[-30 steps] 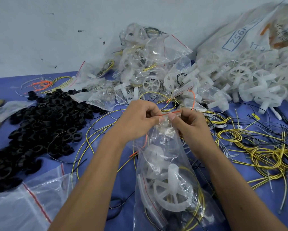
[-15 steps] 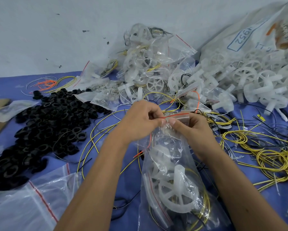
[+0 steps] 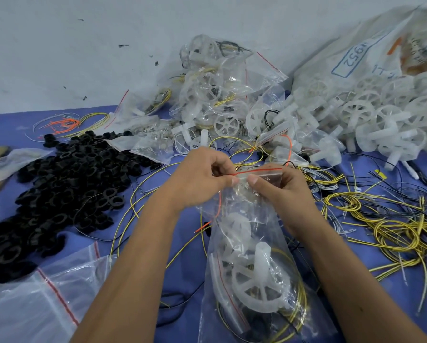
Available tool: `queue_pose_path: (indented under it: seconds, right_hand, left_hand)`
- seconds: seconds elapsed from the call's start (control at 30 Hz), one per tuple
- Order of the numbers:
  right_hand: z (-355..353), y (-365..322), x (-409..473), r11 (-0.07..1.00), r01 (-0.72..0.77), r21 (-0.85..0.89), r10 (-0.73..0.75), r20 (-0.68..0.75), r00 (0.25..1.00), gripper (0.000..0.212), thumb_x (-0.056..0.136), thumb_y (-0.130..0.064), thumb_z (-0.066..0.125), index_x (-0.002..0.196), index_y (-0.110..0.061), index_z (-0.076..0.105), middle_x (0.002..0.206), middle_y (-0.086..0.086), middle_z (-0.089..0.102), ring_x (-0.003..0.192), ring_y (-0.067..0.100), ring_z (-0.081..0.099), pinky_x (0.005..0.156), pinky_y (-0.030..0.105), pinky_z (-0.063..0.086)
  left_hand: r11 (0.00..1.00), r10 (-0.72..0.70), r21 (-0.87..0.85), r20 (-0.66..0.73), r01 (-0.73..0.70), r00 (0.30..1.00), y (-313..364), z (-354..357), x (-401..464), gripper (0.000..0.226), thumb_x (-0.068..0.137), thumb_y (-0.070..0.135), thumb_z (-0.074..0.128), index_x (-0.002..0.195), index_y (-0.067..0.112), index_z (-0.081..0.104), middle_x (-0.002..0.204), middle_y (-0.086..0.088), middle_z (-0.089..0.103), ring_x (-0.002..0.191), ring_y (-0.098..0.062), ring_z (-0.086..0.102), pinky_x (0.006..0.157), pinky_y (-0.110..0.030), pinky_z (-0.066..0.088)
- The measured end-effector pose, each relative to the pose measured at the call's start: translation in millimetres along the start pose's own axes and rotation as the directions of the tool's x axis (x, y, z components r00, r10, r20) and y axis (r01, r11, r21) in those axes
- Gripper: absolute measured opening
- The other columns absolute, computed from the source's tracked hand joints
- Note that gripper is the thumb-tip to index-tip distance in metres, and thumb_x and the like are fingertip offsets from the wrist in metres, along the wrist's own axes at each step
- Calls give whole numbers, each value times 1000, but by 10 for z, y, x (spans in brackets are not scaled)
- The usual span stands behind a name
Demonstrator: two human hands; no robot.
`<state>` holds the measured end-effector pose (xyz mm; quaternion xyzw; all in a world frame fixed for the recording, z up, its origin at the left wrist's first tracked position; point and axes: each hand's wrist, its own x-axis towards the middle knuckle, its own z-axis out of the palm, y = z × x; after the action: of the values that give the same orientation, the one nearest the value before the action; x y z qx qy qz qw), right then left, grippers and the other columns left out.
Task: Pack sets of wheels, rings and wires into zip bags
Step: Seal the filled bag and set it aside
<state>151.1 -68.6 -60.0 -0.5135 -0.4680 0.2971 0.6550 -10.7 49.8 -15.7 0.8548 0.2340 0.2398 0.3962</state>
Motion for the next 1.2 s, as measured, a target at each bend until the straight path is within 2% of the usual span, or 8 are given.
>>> queue_pose_path:
  seconds: [0.2,0.37,0.5,0.57,0.9,1.0,1.1,1.2]
  right_hand:
    - [29,19,5,999,21,28,-20,-17,1000,6,88,-5,75,86,-9,80,82,9,76,75,17,69,68,27,54]
    - [27,33,9,1000,17,26,-17,-21,1000,6,88,-4,75,85,-7,78,83,13,76,78,23,69,72,34,56]
    - [34,41,10,999,31,17,-31,-24,999,11,89,-4,75,83,-12,79,75,2,75,68,10,67,63,20,51]
    - [25,49,13,999,27,16,-27,-42,999,14,89,-5,75,81,-16,79,74,0,75,66,9,66,62,21,51]
    - [25,112,24,997,-50,61,57,-121,991,8,88,-8,76,81,-11,76,74,10,73,67,20,66,63,31,54]
    - [16,120,32,994,-61,88,73,-146,987,8,88,-9,77,80,-9,75,73,12,72,66,22,64,65,34,52]
    - [7,134,41,993,-70,98,85,-157,984,8,87,-10,78,83,-4,75,75,15,72,70,25,63,70,41,51]
    - [8,150,44,994,-79,77,90,-159,983,11,86,-13,80,84,-3,75,78,17,73,71,26,65,72,44,53]
  left_hand:
    - [999,38,36,-6,-38,999,29,43,1,11,86,7,79,81,16,75,73,-1,72,66,-10,60,64,-20,48]
    - [993,78,94,-7,-77,997,30,76,15,17,85,4,78,79,20,74,71,-1,69,66,-9,58,65,-23,47]
    - [992,78,98,-20,-76,997,40,73,12,12,85,6,79,80,17,75,71,2,69,64,-5,57,63,-17,46]
    - [996,60,70,-17,-58,998,15,38,1,7,86,8,80,81,12,76,71,2,71,63,-4,58,62,-16,46]
    - [998,11,56,-68,-7,998,-99,28,-3,27,83,6,81,68,24,69,65,4,64,60,-7,52,62,-21,42]
    - [1000,-8,-3,-76,8,997,-112,20,-8,22,84,7,81,71,22,72,67,4,66,61,-5,55,63,-20,45]
    - [996,-68,-55,-63,64,996,-164,-32,-35,21,86,6,79,73,21,72,66,8,68,64,-6,61,70,-27,51]
    - [994,-82,-74,-52,78,995,-199,-66,-57,20,87,4,78,74,18,72,69,1,69,69,-11,62,74,-31,51]
